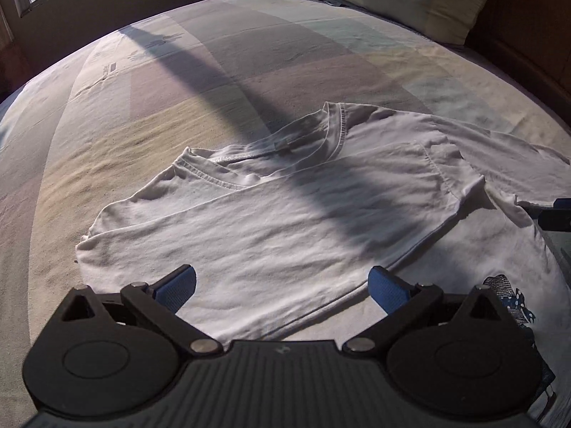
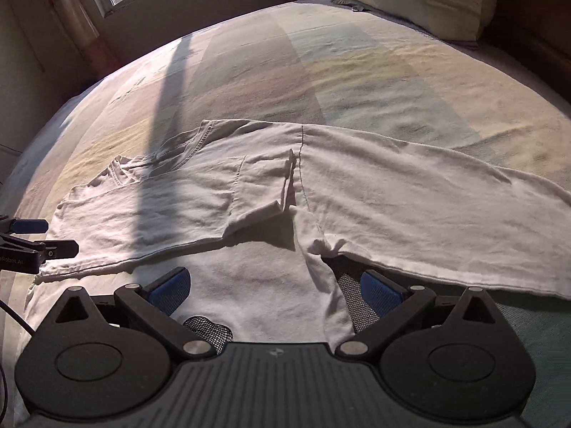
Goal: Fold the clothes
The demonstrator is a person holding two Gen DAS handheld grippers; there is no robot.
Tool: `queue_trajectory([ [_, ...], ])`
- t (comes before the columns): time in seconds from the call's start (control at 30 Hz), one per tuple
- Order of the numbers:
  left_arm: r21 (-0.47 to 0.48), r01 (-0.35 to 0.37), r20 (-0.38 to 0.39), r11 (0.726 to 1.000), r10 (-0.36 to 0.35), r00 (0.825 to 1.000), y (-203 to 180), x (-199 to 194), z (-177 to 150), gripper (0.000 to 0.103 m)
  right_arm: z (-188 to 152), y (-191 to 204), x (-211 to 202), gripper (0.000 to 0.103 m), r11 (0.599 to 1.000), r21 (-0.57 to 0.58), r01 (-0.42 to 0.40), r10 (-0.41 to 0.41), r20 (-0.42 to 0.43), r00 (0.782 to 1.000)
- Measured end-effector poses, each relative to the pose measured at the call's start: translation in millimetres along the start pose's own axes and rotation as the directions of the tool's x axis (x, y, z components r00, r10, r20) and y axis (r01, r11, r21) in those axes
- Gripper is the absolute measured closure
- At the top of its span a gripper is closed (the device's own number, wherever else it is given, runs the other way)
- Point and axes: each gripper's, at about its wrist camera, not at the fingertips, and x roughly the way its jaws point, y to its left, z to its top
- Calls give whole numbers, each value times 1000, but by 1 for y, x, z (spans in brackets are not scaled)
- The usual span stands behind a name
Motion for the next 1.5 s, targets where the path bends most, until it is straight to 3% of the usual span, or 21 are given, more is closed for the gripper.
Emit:
queue_trajectory([
  [0.17, 39, 85, 6, 996, -85, 996, -61, 12, 18, 1, -2, -97, -27, 0, 962, 255, 95, -114, 58, 992],
  [0.37, 79, 189, 20, 979, -191, 981, -123, 28, 38, 1, -26, -194, -62, 0, 867, 484, 119, -212, 143, 967],
  [0.5, 126, 226, 8, 966, -228, 974, -159, 36, 50, 1, -45, -245, -68, 0, 784, 617, 67, -218, 172, 961],
  [0.67, 168, 267, -14, 949, -269, 963, -195, 43, 61, 1, -63, -276, -68, 0, 704, 705, -82, -156, 266, 951],
  [1.17, 261, 325, -19, 909, -331, 943, -252, 57, 83, 1, -53, -295, -56, 0, 676, 722, -147, -210, 380, 901],
  [1.27, 270, 319, -22, 908, -326, 945, -253, 59, 83, 1, -47, -297, -52, 0, 703, 699, -130, -226, 393, 891],
  [1.43, 246, 311, -44, 918, -310, 950, -248, 65, 80, 1, -49, -286, -50, 0, 693, 706, -147, -212, 394, 894],
  [1.5, 237, 308, -70, 921, -300, 951, -247, 70, 78, 1, -47, -276, -45, 0, 729, 673, -123, -205, 387, 899],
])
